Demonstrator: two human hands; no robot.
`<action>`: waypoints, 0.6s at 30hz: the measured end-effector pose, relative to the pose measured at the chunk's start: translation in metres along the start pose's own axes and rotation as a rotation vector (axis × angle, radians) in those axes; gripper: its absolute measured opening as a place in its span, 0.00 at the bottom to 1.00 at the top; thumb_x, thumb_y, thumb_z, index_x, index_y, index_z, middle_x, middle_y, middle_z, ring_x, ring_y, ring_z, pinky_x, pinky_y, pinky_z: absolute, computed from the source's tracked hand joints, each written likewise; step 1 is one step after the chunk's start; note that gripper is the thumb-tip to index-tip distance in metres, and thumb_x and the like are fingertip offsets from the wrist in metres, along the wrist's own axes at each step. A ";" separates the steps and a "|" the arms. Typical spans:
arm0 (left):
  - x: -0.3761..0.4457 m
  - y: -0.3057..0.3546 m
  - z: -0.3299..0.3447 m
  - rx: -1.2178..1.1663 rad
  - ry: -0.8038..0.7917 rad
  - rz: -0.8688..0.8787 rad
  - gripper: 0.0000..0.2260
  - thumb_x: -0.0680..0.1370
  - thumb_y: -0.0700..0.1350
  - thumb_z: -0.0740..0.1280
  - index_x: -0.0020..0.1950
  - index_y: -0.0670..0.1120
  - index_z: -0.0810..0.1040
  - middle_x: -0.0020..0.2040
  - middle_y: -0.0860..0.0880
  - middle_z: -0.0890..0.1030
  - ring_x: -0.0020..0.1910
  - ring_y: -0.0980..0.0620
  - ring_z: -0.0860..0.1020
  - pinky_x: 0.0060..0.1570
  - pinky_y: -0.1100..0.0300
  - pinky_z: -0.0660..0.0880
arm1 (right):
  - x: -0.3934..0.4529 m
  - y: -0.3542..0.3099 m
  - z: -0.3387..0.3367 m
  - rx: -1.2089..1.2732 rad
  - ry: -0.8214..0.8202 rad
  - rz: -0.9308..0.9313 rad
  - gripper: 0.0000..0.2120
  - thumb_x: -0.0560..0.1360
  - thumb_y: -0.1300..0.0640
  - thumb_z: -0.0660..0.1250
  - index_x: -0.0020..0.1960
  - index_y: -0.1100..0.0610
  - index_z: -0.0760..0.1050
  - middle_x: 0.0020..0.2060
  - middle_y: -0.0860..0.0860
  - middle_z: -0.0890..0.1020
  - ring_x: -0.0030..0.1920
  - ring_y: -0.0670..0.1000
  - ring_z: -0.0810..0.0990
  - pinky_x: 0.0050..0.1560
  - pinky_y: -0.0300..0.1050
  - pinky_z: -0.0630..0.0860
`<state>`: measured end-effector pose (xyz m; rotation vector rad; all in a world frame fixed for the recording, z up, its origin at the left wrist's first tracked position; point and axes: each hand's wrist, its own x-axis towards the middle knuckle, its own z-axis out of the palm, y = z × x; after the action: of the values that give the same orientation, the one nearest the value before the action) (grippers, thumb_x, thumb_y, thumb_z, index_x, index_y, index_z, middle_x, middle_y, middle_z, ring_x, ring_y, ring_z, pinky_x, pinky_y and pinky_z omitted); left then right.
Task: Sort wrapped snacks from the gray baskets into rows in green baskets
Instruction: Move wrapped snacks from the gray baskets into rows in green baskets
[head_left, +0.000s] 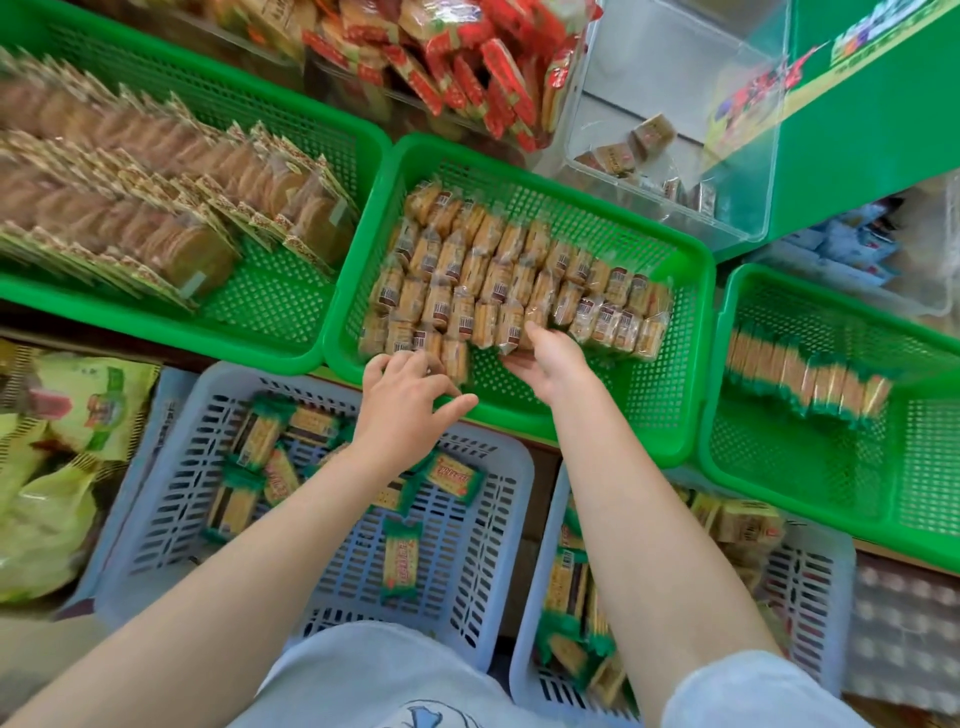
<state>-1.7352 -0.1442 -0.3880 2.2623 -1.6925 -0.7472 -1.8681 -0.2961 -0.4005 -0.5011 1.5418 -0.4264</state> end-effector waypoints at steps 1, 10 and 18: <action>0.000 0.000 0.000 0.001 0.006 0.002 0.20 0.81 0.64 0.58 0.55 0.55 0.85 0.60 0.55 0.75 0.65 0.51 0.68 0.67 0.52 0.52 | 0.000 -0.001 0.001 -0.020 -0.007 -0.004 0.27 0.84 0.58 0.62 0.79 0.61 0.57 0.70 0.63 0.72 0.53 0.60 0.81 0.57 0.55 0.79; 0.002 0.000 -0.001 0.008 0.000 0.001 0.20 0.81 0.64 0.58 0.53 0.54 0.84 0.62 0.54 0.76 0.66 0.50 0.69 0.68 0.50 0.52 | -0.053 -0.006 -0.044 -0.307 -0.047 -0.100 0.31 0.82 0.49 0.65 0.80 0.57 0.57 0.63 0.65 0.77 0.50 0.58 0.85 0.53 0.50 0.83; -0.041 0.044 0.003 -0.320 0.272 0.058 0.12 0.79 0.47 0.70 0.60 0.43 0.78 0.56 0.46 0.78 0.58 0.47 0.74 0.56 0.56 0.71 | -0.128 0.055 -0.143 -0.262 -0.045 -0.278 0.09 0.84 0.56 0.60 0.57 0.59 0.76 0.47 0.59 0.82 0.44 0.57 0.85 0.50 0.51 0.83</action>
<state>-1.7819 -0.1195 -0.3592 1.9841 -1.3963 -0.6135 -2.0129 -0.1847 -0.3202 -0.9294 1.4969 -0.4235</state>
